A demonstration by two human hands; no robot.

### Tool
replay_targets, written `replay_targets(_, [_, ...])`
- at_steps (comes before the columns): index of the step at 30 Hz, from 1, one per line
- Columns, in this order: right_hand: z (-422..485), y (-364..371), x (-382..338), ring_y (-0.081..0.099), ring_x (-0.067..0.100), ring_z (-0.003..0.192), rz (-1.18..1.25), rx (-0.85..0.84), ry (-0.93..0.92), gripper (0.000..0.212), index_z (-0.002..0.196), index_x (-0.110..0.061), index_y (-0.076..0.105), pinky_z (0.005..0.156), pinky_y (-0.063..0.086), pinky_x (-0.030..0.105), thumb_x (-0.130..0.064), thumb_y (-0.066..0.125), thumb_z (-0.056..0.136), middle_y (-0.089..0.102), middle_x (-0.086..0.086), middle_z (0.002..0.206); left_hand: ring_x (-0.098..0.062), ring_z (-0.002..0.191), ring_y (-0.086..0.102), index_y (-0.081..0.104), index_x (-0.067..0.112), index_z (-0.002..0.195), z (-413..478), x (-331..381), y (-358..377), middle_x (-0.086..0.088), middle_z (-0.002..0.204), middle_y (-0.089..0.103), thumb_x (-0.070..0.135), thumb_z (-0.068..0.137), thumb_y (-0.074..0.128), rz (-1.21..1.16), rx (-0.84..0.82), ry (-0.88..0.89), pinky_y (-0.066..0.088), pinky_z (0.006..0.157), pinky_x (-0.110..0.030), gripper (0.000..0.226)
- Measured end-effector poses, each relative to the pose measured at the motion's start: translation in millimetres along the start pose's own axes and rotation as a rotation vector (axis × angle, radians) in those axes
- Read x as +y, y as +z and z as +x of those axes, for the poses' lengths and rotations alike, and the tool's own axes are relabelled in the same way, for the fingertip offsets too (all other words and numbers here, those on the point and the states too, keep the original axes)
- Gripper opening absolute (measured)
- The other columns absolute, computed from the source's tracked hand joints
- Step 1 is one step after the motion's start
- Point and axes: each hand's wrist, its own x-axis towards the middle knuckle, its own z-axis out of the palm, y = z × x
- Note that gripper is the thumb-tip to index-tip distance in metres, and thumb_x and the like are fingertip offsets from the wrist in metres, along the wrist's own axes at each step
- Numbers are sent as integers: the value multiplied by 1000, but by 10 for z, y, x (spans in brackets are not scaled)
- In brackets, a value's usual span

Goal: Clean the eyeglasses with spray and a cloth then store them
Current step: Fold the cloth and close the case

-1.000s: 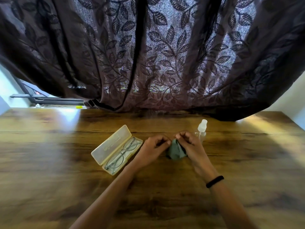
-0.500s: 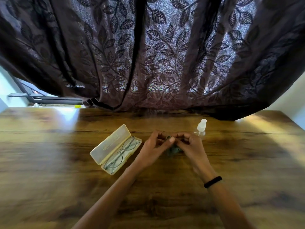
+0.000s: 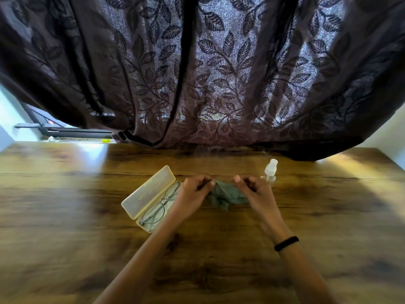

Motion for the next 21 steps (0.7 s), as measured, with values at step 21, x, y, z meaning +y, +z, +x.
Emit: replay_targets(21, [26,-7,45,61,14,83,-99,-82,-51,13,99,-9,57,62,55,21,-18,51,91,61,4,94,-10,77,61,68,12,89,-8,181,-286,2,82,66,17,86,61,43,-10,29,49,71,-26,9])
